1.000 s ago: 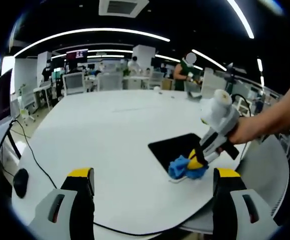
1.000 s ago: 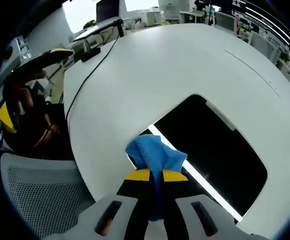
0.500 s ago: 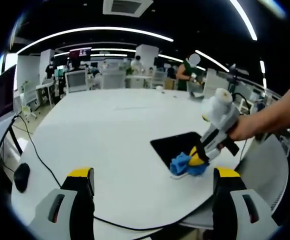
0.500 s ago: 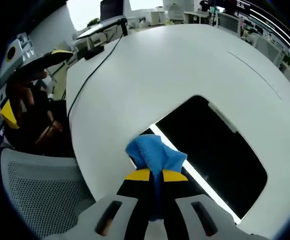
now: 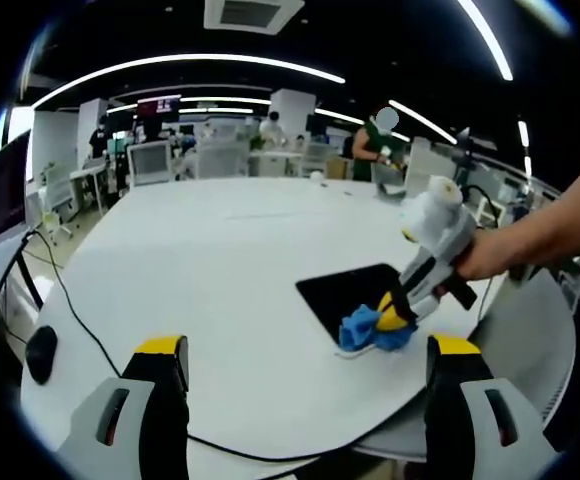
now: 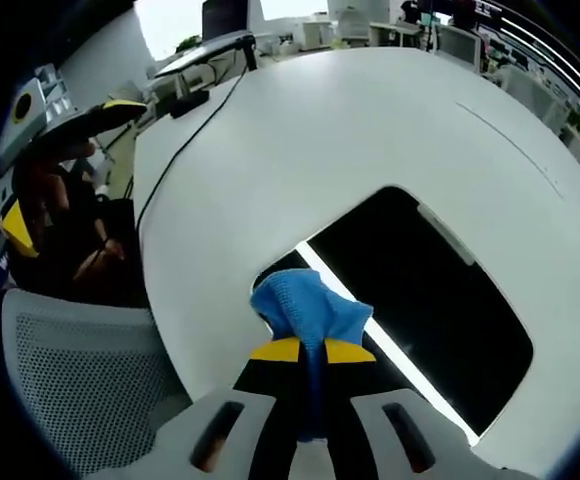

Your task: Wipe the mirror surface with the cleaning cloth until all visible marks leave the cleaned area.

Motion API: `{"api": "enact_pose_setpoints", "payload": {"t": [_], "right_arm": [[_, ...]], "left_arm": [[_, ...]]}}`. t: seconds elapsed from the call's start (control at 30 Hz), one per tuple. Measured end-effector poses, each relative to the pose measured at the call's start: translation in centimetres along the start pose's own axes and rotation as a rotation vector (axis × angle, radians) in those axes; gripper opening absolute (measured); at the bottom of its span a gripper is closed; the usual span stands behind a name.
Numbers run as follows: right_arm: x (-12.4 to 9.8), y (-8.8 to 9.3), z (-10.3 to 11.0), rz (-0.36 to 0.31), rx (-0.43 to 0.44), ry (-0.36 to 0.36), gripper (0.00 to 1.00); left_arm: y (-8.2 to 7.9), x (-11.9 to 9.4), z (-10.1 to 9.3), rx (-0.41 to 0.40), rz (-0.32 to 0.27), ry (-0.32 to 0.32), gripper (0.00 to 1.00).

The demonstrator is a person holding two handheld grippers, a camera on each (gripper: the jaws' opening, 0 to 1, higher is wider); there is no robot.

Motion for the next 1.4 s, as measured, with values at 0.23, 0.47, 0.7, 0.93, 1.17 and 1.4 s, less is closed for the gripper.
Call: {"api": "enact_pose_setpoints", "payload": {"t": [0.23, 0.47, 0.7, 0.93, 1.17, 1.4], "right_arm": [[-0.5, 0.7, -0.4, 0.003, 0.006, 0.007, 0.01], [-0.7, 1.4, -1.0, 0.007, 0.009, 0.011, 0.01], [-1.0, 1.8, -1.2, -0.003, 0.02, 0.016, 0.01], [-1.0, 1.9, -1.3, -0.005, 0.031, 0.024, 0.01], [-1.0, 1.8, -1.3, -0.009, 0.07, 0.064, 0.01], [-1.0, 1.8, -1.4, 0.004, 0.089, 0.075, 0.0]], "left_arm": [[0.0, 0.1, -0.4, 0.0, -0.003, 0.007, 0.99], [0.1, 0.1, -0.8, 0.004, 0.007, 0.012, 0.99], [0.2, 0.1, -0.8, 0.006, 0.009, 0.014, 0.99], [0.2, 0.0, -1.1, 0.014, 0.013, 0.02, 0.99], [0.3, -0.2, -1.1, 0.021, 0.017, 0.025, 0.99], [0.5, -0.6, -0.8, 0.024, 0.024, 0.023, 0.99]]}}
Point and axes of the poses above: the point that each gripper's makers call its tool centre point, and the gripper's own axes: x roughly forward along the fingers, z roughly to its left, y roughly out of its underside, the point moved 1 cm from there along -x, roughly backward along the fingers, and after that the axes turned 1 degree about -x, right-handed, at the moved point
